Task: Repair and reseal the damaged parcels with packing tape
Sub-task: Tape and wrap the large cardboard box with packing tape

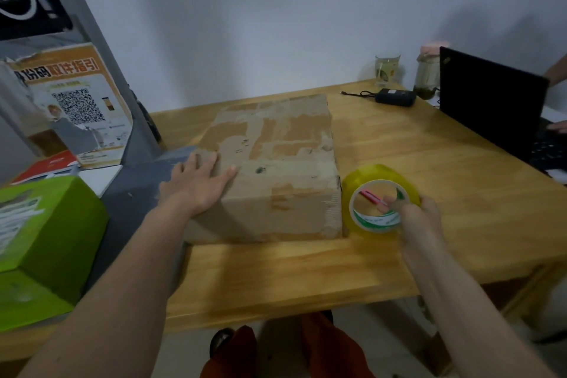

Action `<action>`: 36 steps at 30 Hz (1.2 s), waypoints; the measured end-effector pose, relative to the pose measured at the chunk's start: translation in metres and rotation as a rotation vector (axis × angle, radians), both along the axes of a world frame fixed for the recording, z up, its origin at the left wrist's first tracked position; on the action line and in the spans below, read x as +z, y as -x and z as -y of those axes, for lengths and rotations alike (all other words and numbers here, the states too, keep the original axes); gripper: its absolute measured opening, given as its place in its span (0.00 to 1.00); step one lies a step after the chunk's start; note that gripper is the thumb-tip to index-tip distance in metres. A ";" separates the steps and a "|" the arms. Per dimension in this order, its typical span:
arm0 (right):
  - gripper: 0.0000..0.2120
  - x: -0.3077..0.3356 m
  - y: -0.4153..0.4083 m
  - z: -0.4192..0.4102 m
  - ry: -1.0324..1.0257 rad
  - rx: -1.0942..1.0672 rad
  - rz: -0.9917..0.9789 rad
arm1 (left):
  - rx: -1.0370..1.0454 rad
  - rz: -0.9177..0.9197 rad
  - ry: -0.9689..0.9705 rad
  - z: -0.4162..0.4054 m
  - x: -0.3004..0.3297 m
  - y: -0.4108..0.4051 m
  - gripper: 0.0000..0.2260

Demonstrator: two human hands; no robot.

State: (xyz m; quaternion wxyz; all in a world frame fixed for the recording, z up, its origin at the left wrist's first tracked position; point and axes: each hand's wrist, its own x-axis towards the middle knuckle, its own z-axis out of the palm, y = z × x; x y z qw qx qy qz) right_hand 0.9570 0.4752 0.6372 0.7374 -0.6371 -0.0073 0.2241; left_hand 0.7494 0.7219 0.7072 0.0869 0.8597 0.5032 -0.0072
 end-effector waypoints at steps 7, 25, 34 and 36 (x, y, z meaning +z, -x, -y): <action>0.09 0.008 0.033 -0.012 -0.496 0.110 -0.402 | -0.002 0.051 -0.014 -0.013 -0.003 0.007 0.31; 0.19 0.219 0.057 -0.065 0.119 0.307 0.965 | -0.009 1.056 0.616 0.006 -0.030 0.029 0.26; 0.18 0.236 0.098 -0.095 0.434 0.343 1.293 | -0.536 1.302 0.273 0.039 0.107 0.030 0.25; 0.16 0.239 0.096 -0.094 0.434 0.369 1.282 | -0.576 1.224 0.268 0.031 0.106 0.030 0.22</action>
